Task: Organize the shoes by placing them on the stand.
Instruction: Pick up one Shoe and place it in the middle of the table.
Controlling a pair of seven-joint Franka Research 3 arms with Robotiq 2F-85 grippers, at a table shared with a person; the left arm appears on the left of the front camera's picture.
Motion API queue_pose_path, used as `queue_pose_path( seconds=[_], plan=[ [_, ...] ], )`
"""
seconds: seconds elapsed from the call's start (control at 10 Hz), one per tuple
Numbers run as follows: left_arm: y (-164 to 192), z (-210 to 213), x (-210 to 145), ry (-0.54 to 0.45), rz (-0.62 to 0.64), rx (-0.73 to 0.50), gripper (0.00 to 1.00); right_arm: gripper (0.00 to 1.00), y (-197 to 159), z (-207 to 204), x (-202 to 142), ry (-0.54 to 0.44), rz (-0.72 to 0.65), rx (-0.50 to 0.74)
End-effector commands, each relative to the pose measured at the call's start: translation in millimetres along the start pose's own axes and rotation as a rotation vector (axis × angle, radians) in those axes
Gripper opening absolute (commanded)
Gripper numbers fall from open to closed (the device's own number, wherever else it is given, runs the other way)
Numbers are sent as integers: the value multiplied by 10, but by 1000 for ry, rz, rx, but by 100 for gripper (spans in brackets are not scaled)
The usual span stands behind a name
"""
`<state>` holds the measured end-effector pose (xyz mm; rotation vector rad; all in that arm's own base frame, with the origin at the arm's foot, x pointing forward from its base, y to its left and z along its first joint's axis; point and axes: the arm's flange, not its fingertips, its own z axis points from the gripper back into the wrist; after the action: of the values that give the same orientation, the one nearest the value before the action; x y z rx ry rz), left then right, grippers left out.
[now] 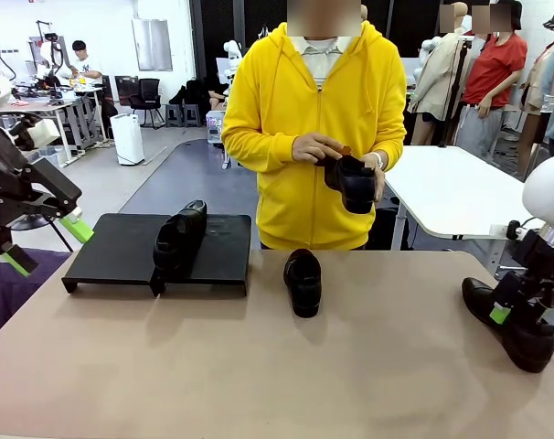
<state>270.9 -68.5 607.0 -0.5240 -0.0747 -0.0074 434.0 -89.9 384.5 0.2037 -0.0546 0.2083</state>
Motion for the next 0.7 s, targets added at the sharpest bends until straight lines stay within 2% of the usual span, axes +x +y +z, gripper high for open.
queue_pose_path(
  seconds=[0.0, 0.2, 0.5, 0.6],
  plan=[
    [28, 23, -18, 4, -11, 0, 100, 100, -114, -114, -14, -38, 57, -17],
    [28, 23, -18, 4, -11, 0, 100, 100, -206, -228, 15, -52, 86, 25],
    [28, 23, -18, 4, -11, 0, 100, 100, -249, -346, 63, -72, 101, 10],
    [28, 23, -18, 4, -11, 0, 100, 40, -234, -368, 74, -72, 117, 31]
  ],
)
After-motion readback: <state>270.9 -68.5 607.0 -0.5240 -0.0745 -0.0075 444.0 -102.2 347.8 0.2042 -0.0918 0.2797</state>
